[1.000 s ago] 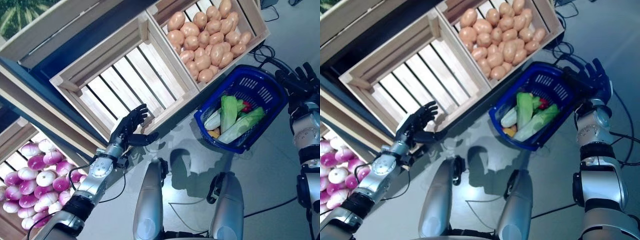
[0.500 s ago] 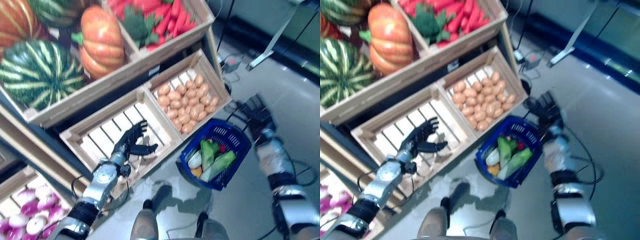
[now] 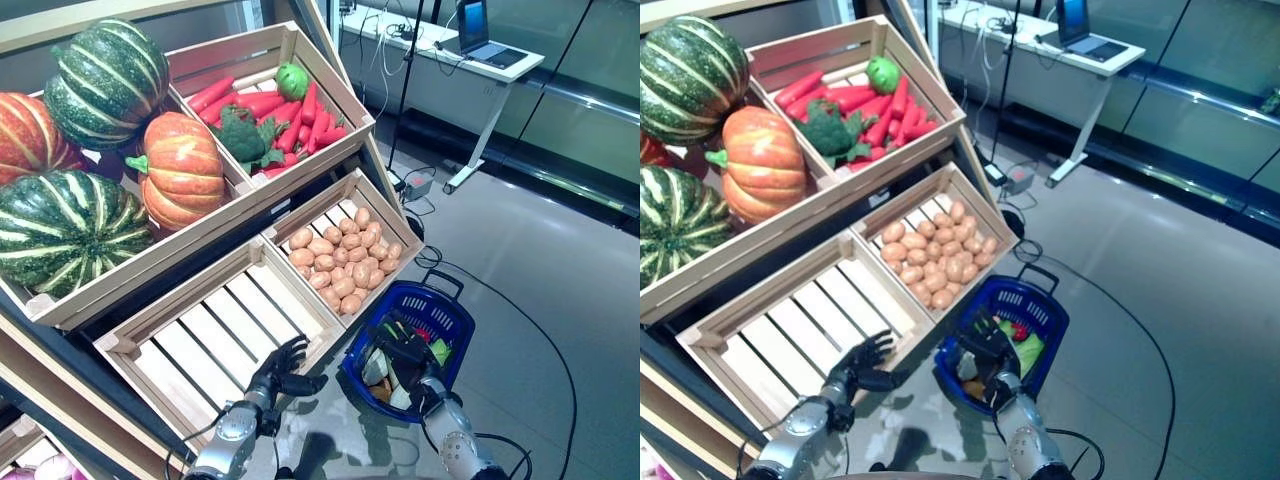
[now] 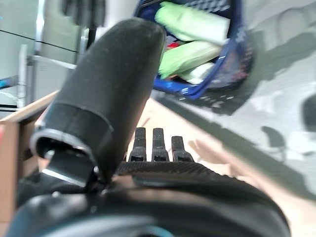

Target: Put vegetables into the basket

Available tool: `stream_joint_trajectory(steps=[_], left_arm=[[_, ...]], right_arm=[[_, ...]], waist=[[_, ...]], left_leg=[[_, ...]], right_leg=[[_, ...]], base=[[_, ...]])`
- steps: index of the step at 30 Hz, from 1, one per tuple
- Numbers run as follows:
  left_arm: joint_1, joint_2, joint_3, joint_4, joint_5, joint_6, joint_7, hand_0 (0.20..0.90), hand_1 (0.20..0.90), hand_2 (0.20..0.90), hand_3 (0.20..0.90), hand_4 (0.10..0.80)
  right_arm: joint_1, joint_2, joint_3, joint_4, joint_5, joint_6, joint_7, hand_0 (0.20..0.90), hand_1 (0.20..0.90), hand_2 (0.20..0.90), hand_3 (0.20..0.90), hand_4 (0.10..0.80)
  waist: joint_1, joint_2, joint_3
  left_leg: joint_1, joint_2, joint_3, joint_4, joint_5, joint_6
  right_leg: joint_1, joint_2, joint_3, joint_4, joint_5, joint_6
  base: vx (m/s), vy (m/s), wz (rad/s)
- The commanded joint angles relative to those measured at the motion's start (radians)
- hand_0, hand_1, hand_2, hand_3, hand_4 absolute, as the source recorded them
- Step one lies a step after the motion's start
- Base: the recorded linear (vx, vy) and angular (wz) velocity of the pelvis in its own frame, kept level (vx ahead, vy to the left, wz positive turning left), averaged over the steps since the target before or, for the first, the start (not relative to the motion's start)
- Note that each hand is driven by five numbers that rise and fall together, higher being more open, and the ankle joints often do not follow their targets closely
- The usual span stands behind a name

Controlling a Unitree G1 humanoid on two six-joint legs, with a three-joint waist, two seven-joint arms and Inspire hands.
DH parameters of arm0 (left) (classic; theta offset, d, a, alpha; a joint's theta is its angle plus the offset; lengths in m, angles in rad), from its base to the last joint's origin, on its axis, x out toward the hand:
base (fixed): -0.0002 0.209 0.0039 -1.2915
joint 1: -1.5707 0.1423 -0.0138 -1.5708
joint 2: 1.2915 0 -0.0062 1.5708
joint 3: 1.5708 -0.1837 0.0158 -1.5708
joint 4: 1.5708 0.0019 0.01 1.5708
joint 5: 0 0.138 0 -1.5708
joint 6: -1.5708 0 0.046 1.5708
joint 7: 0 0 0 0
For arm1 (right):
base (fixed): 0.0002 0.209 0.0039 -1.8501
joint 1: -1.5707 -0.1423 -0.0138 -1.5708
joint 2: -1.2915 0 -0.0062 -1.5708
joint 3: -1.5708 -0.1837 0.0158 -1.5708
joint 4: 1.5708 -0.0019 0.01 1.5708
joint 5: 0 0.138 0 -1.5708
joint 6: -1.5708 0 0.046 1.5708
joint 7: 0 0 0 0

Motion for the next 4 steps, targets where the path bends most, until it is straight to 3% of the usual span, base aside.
stream_joint_trajectory(steps=[1,4], left_arm=[[-0.065,-0.038,-0.012,0.029,0.018,-0.06,-0.016,0.9,0.9,0.9,0.9,0.8],[-0.078,-0.051,-0.023,0.047,-0.02,-0.098,0.001,0.9,0.9,0.9,0.9,0.8]], right_arm=[[-0.032,0.02,0.02,-0.017,-0.048,-0.025,0.094,0.9,0.9,0.9,0.9,0.8],[-0.033,0.024,0.05,0.03,-0.08,0.0,0.111,0.9,0.9,0.9,0.9,0.8]], waist=[[-0.026,0.039,-0.02],[-0.023,0.04,-0.016]], left_leg=[[-0.044,-0.009,-0.009,-0.007,0.004,0.03],[-0.041,-0.013,-0.012,-0.007,0.0,0.033]], right_leg=[[-0.045,0.013,0.042,-0.015,0.091,-0.051],[-0.04,0.011,0.039,-0.016,0.088,-0.053]], base=[[0.0,0.0,0.0],[0.0,0.0,0.0]])
